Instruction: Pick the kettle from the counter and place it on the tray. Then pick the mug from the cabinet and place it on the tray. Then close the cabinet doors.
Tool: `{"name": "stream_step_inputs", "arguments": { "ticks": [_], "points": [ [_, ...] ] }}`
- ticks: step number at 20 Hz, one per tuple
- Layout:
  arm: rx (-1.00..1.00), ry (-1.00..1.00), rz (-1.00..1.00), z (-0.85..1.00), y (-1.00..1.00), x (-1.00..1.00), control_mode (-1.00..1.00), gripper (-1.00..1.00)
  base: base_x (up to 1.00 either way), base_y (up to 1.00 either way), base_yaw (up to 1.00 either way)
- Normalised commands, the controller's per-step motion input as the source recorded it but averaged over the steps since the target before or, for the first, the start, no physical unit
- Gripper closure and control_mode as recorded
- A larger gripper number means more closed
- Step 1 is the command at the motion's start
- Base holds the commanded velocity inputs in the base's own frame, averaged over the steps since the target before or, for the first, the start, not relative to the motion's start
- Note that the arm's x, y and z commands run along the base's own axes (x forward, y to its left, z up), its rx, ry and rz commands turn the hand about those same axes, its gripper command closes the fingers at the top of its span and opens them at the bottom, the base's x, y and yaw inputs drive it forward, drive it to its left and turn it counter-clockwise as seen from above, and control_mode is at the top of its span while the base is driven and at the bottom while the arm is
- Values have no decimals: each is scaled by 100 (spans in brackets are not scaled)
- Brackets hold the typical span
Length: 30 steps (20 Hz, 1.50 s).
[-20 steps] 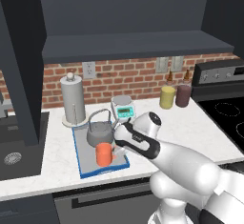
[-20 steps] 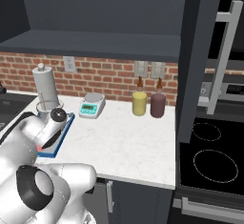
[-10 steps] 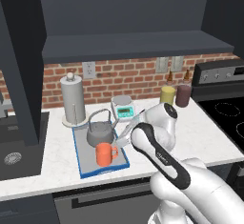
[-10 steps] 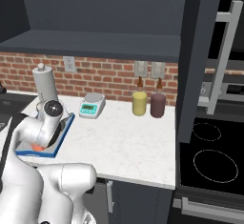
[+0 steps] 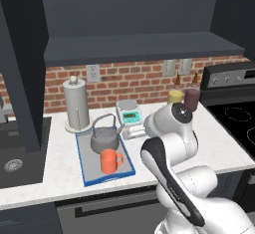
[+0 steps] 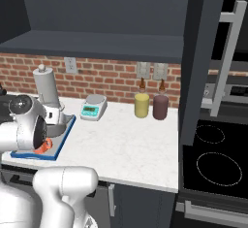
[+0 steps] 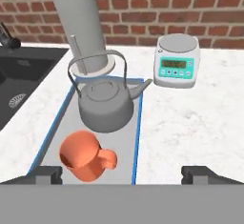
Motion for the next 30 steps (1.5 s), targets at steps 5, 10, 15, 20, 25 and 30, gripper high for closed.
{"name": "stream_step_inputs", "arguments": {
  "ticks": [5, 10, 15, 20, 25, 30],
  "points": [
    [3, 0, -51, 48, -27, -51, -100, -100, 0, 0, 0],
    [7, 0, -36, 44, -23, -36, -100, -100, 0, 0, 0],
    [9, 0, -26, 40, -29, -41, -100, -100, 0, 0, 0],
    [18, 0, -24, 47, -40, -43, -100, -100, 0, 0, 0],
    [8, 0, -24, 42, -32, -38, -100, -100, 0, 0, 0],
    [2, 0, -18, 37, -30, -27, -100, -100, 0, 0, 0]
  ]
}}
